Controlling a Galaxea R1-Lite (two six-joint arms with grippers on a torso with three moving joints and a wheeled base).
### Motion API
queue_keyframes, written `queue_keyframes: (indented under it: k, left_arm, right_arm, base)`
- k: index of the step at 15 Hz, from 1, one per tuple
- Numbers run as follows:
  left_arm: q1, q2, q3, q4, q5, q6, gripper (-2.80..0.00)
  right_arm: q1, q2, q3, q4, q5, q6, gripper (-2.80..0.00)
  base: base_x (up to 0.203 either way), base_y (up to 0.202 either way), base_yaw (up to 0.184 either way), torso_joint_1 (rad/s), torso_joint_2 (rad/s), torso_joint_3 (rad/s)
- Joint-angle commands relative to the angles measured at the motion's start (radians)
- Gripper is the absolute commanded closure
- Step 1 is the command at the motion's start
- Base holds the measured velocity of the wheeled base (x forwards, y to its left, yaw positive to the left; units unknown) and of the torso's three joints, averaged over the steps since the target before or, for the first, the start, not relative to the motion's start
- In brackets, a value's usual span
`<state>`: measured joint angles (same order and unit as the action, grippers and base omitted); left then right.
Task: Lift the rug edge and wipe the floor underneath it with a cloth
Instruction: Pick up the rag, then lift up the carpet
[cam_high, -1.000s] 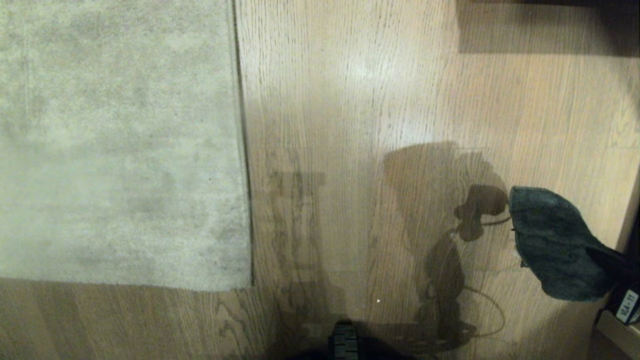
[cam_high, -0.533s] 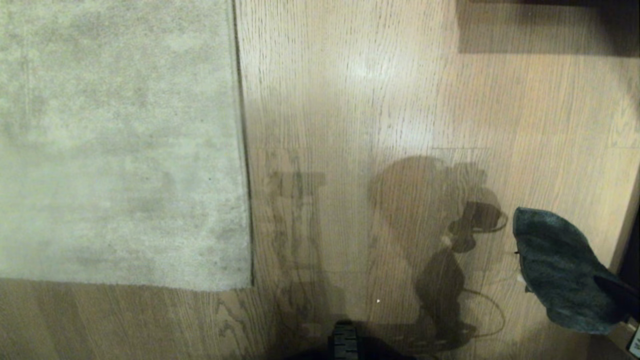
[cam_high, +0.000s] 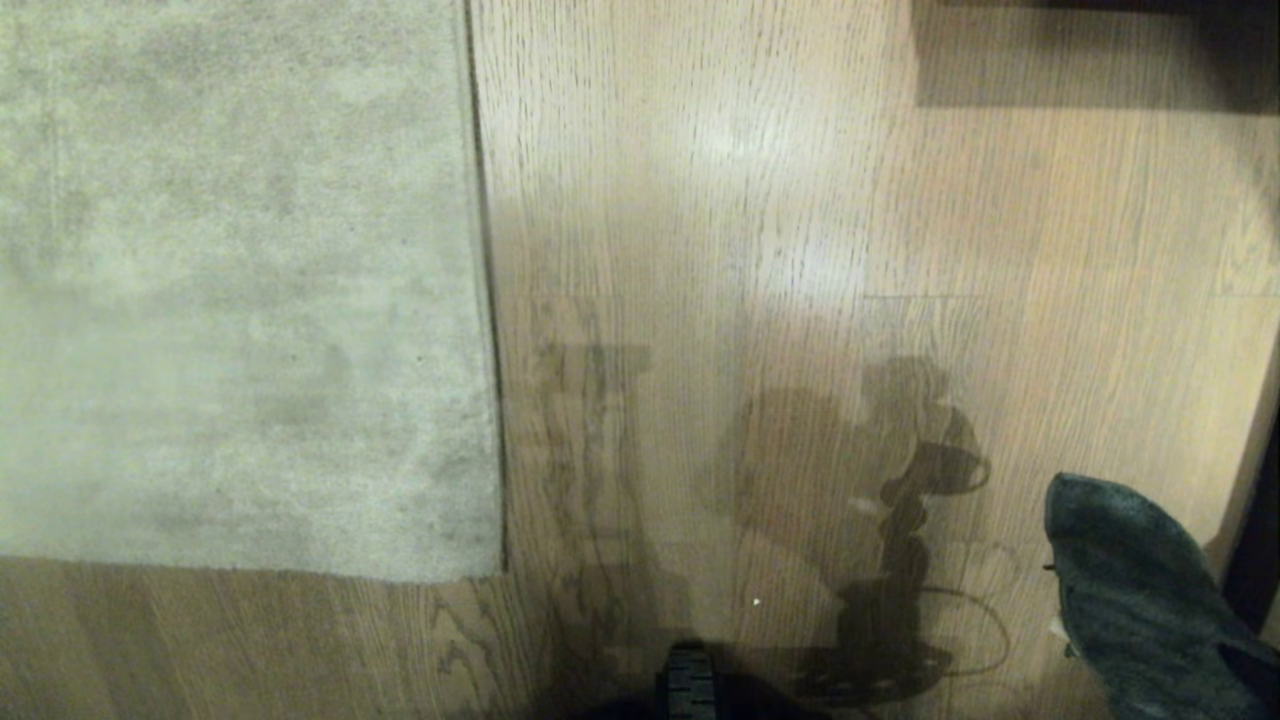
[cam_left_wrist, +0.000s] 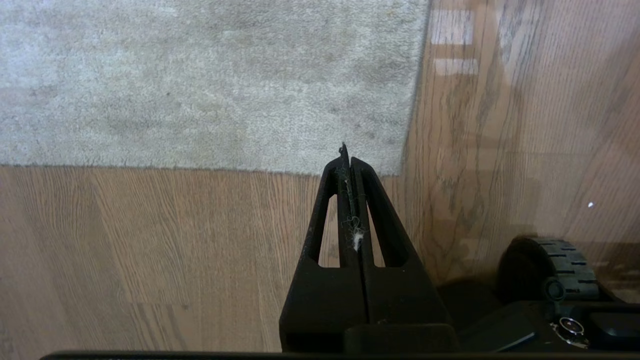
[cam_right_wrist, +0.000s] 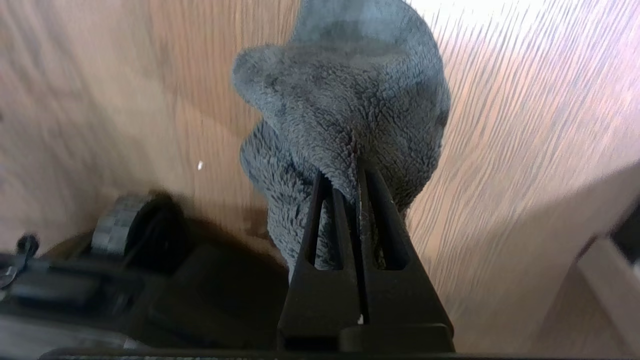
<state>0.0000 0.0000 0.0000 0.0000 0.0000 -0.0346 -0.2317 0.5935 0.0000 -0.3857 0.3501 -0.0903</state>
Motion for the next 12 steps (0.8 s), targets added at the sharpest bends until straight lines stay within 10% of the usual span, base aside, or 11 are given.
queue_keyframes:
  k: [1,12]
  left_arm:
    - [0.0,0.0,0.0,0.0,0.0,-0.001,0.0]
    - [0.0,0.0,0.0,0.0,0.0,-0.001,0.0]
  right_arm:
    - [0.002,-0.098,0.0,0.057,0.001,-0.005,0.0]
    - [0.002,-0.31,-0.017,0.287,-0.065,0.007,0.0]
  base:
    - [0.0,0.0,0.0,0.0,0.0,0.0]
    - [0.0,0.0,0.0,0.0,0.0,0.0]
